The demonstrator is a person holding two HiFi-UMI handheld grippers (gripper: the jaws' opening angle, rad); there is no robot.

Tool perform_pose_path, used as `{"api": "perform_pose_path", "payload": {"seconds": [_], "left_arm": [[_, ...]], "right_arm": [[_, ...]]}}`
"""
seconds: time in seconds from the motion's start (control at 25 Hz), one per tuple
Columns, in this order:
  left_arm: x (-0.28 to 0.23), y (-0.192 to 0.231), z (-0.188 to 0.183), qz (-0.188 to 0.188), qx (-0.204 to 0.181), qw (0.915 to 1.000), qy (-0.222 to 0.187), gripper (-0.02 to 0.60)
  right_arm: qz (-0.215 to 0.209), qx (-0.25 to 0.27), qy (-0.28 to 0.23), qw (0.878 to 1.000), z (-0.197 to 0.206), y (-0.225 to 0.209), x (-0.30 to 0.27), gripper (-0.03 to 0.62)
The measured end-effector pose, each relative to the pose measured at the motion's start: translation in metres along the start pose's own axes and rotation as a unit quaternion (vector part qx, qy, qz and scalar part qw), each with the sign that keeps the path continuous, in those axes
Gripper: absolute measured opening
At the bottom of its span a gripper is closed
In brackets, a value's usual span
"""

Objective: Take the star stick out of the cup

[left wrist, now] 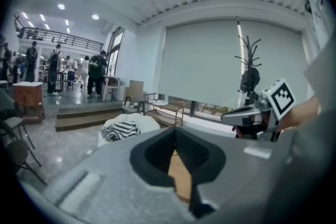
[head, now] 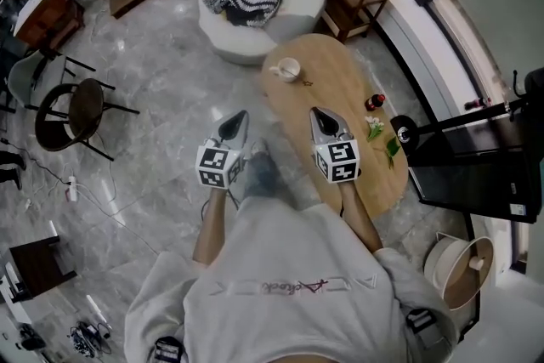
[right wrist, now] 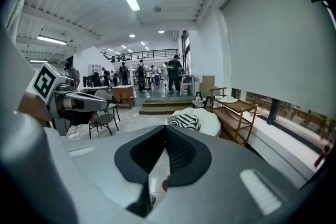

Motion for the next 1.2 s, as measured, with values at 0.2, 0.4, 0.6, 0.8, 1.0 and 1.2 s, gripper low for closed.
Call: {"api": "perform_pose_path", "payload": {"seconds": [0.2, 0.4, 0.6, 0.8, 1.0, 1.2], "left_arm": [[-0.045, 0.039, -0.039, 0.011, -0.002, 0.9999, 0.006, 0.002], [-0.085, 0.081, -0.063, 0.022, -0.013, 0.9995, 0.015, 0.002], [-0.118, 0.124, -0.086, 0.03, -0.01, 0.999, 0.03, 0.002], [-0.149, 0.159, -0.107, 0.038, -0.011, 0.9985, 0.038, 0.002], [-0.175, 0.184, -0.122, 0.049, -0.013, 0.9978, 0.041, 0.002], [-0.2, 0.201, -0.13, 0.055, -0.014, 0.9976, 0.04, 0.002]], "right_arm": [[0.014, -0.009, 0.005, 1.0, -0.028, -0.029, -0.052, 0.002], [0.028, -0.015, 0.002, 0.999, -0.055, -0.054, -0.105, 0.002], [0.043, -0.022, 0.01, 0.999, -0.074, -0.072, -0.157, 0.002], [0.056, -0.026, 0.013, 0.998, -0.089, -0.088, -0.196, 0.002], [0.07, -0.028, 0.018, 0.997, -0.099, -0.102, -0.222, 0.002], [0.081, -0.031, 0.024, 0.996, -0.1, -0.117, -0.239, 0.002]]}}
Point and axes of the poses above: the fingertips, and each gripper's own axes: x backward along the fingers, y to its left, z out of its underside, the point moved 4 cm from there along x, backward along the fingers, and after that the axes turned 10 degrees about x, right-handed, at the moved point
